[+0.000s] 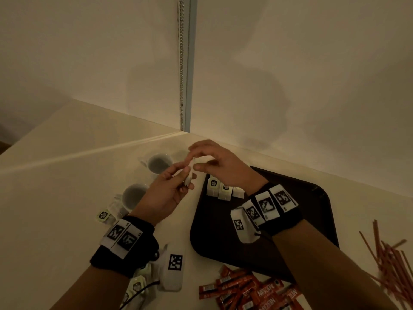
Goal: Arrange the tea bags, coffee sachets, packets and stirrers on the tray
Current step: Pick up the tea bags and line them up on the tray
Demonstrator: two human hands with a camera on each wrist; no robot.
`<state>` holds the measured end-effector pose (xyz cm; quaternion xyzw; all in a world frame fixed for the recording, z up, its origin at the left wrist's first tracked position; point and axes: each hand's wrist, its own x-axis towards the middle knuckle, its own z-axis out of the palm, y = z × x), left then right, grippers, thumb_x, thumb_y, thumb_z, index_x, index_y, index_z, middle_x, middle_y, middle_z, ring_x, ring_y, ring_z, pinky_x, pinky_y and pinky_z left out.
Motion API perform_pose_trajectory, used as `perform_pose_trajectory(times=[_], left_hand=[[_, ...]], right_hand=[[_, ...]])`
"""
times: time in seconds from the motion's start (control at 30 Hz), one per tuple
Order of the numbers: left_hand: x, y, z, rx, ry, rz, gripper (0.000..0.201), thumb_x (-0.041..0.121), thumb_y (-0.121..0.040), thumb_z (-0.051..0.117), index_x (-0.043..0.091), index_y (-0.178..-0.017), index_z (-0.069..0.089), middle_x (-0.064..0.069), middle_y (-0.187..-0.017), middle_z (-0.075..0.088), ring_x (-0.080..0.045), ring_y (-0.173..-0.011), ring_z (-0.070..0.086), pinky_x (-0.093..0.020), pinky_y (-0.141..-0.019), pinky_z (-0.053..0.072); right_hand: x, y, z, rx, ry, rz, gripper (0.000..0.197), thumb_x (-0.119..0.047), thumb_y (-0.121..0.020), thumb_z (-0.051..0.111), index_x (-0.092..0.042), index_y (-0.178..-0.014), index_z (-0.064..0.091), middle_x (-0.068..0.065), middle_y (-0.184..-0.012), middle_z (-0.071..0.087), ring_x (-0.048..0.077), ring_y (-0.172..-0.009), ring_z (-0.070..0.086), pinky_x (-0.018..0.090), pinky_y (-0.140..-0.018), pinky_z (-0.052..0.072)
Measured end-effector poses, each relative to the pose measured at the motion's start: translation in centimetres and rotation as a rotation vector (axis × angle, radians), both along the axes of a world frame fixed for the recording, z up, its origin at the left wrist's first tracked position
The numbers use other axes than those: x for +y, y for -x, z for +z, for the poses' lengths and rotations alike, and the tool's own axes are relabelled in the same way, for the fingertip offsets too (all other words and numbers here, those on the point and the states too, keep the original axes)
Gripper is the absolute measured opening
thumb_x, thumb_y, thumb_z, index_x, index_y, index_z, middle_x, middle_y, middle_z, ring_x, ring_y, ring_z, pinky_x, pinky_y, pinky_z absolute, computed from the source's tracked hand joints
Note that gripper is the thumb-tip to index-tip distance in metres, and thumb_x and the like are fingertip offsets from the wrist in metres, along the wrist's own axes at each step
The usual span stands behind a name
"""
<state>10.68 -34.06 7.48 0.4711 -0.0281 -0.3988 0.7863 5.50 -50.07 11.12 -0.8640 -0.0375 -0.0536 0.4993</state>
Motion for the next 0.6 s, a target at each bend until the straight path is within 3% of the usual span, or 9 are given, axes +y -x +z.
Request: perform_pose_trajectory(times=[0.07, 0.13, 0.2, 0.27, 0.37, 0.43, 0.5, 0.6], left_hand=[[-0.1, 0.1, 0.7, 0.012, 0.026, -0.030, 0.019, 0.013, -0.098, 0.042, 0.011, -0.104, 0.060, -0.005, -0.082, 0.068, -0.009, -0.057, 0.062, -0.012, -0.050, 0.046], [0.0, 0.3, 1.3, -0.035, 0.003, -0.079, 0.027, 0.030, -0.096, 0.042, 0.015, -0.106, 0.063, -0.005, -0.093, 0.070, -0.014, -0.074, 0.069, -0.019, -0.062, 0.053], [0.0, 0.4, 1.6, -0.108, -0.019, -0.094, 0.036, 0.044, -0.086, 0.046, 0.018, -0.102, 0.065, -0.003, -0.093, 0.072, -0.017, -0.088, 0.069, -0.025, -0.070, 0.053], [0.1, 0.7, 1.8, -0.262, -0.039, -0.066, 0.030, 0.037, -0.079, 0.056, 0.016, -0.097, 0.067, -0.002, -0.088, 0.073, -0.017, -0.084, 0.070, -0.024, -0.069, 0.052], [0.1, 1.0, 1.6, -0.458, -0.105, -0.024, 0.017, 0.022, -0.080, 0.064, 0.014, -0.094, 0.071, -0.003, -0.084, 0.074, -0.014, -0.080, 0.068, -0.021, -0.070, 0.051], [0.0, 1.0, 1.4, -0.516, -0.112, -0.001, 0.015, 0.012, -0.084, 0.066, 0.010, -0.099, 0.070, -0.004, -0.090, 0.073, -0.016, -0.085, 0.067, -0.026, -0.076, 0.051], [-0.1, 0.9, 1.6, -0.538, -0.079, 0.042, 0.022, 0.013, -0.083, 0.069, 0.009, -0.104, 0.066, -0.005, -0.094, 0.072, -0.020, -0.085, 0.067, -0.028, -0.078, 0.053], [-0.2, 0.9, 2.1, -0.579, -0.039, 0.067, 0.015, 0.007, -0.080, 0.068, 0.007, -0.095, 0.067, -0.002, -0.083, 0.073, -0.021, -0.079, 0.068, -0.028, -0.075, 0.053]], right_hand=[[0.1, -0.3, 1.3, -0.020, 0.020, -0.018, 0.016, -0.004, -0.085, 0.065, -0.006, -0.101, 0.066, -0.001, -0.099, 0.063, 0.014, -0.095, 0.061, 0.010, -0.075, 0.044], [0.0, -0.3, 2.3, 0.014, 0.065, -0.051, 0.012, -0.009, -0.085, 0.067, -0.008, -0.097, 0.068, -0.004, -0.082, 0.067, 0.014, -0.078, 0.063, 0.011, -0.069, 0.043], [-0.2, -0.3, 3.2, 0.035, 0.093, -0.089, 0.014, -0.012, -0.083, 0.070, -0.010, -0.096, 0.069, -0.004, -0.075, 0.068, 0.008, -0.069, 0.062, 0.013, -0.067, 0.045], [-0.3, -0.1, 4.0, 0.047, 0.095, -0.123, 0.015, -0.012, -0.082, 0.071, -0.008, -0.096, 0.070, -0.001, -0.072, 0.068, 0.000, -0.062, 0.059, 0.014, -0.064, 0.046], [-0.1, 0.3, 5.0, 0.061, 0.097, -0.138, 0.012, -0.011, -0.083, 0.069, -0.007, -0.095, 0.071, 0.005, -0.075, 0.071, 0.003, -0.061, 0.061, 0.021, -0.064, 0.051], [0.2, 0.6, 5.4, 0.045, 0.143, -0.121, 0.010, -0.012, -0.083, 0.070, -0.009, -0.092, 0.072, 0.001, -0.075, 0.070, 0.002, -0.062, 0.061, 0.015, -0.063, 0.050], [0.5, 0.9, 5.8, 0.011, 0.187, -0.095, 0.009, -0.014, -0.081, 0.072, -0.012, -0.090, 0.073, -0.006, -0.074, 0.067, 0.001, -0.064, 0.060, 0.010, -0.062, 0.045], [0.6, 1.4, 6.2, -0.026, 0.156, -0.098, 0.008, -0.013, -0.079, 0.074, -0.011, -0.086, 0.072, -0.004, -0.071, 0.069, 0.002, -0.064, 0.061, 0.008, -0.061, 0.042]])
